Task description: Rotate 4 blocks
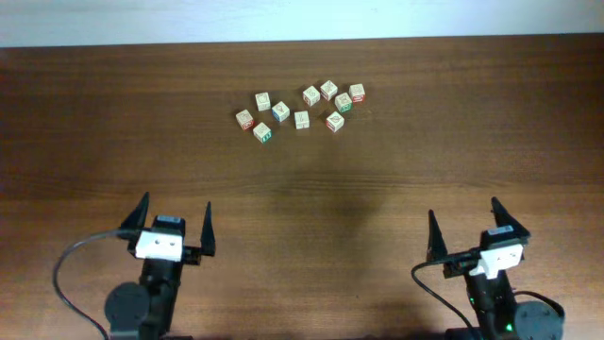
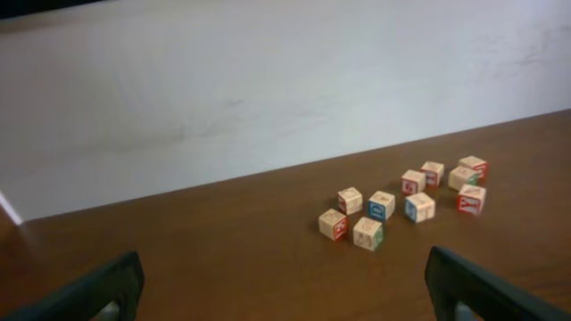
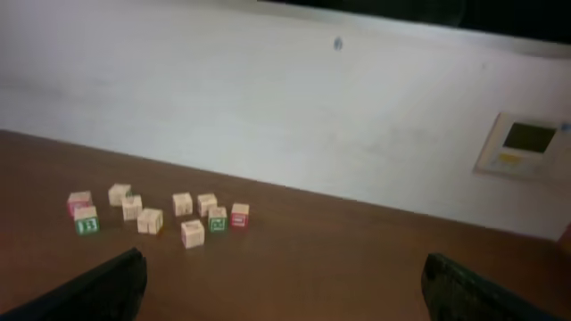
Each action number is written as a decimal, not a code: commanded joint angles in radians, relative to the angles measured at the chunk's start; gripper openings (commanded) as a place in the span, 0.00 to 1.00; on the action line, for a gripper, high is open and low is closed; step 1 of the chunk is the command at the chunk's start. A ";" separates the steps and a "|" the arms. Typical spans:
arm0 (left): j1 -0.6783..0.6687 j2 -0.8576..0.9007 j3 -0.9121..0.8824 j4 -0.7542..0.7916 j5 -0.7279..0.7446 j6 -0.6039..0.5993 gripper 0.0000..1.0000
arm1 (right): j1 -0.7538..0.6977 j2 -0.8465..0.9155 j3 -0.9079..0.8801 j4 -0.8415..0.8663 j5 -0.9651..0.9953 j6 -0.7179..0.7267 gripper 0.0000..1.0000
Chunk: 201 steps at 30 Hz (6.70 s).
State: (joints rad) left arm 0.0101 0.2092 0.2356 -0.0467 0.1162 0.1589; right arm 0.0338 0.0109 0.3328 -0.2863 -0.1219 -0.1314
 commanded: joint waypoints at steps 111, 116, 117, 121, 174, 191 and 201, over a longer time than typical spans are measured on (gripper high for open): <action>-0.034 1.452 1.186 -0.726 -0.043 -0.286 0.99 | 0.369 2.107 1.651 -0.657 0.061 0.371 0.61; -0.034 1.452 1.186 -0.726 -0.043 -0.286 0.99 | 0.412 2.218 1.654 -0.447 0.071 0.308 0.61; -0.034 1.452 1.186 -0.726 -0.043 -0.286 0.99 | 0.421 2.250 1.654 -0.430 0.079 0.302 0.61; -0.034 1.452 1.186 -0.726 -0.043 -0.286 0.99 | 0.455 2.375 1.654 -0.325 0.154 0.300 0.50; -0.034 1.452 1.186 -0.726 -0.043 -0.286 0.99 | 0.483 2.553 1.882 -0.384 0.059 0.089 0.76; -0.034 1.452 1.186 -0.726 -0.043 -0.286 0.99 | 0.476 2.514 1.886 -0.448 0.093 0.172 0.28; -0.034 1.452 1.186 -0.726 -0.043 -0.286 0.99 | 0.530 2.303 1.814 -1.032 -0.047 0.455 0.21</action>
State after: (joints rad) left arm -0.0212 1.6588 1.4033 -0.7734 0.0769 -0.1211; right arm 0.5156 2.3104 2.2086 -1.2922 -0.1322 0.2886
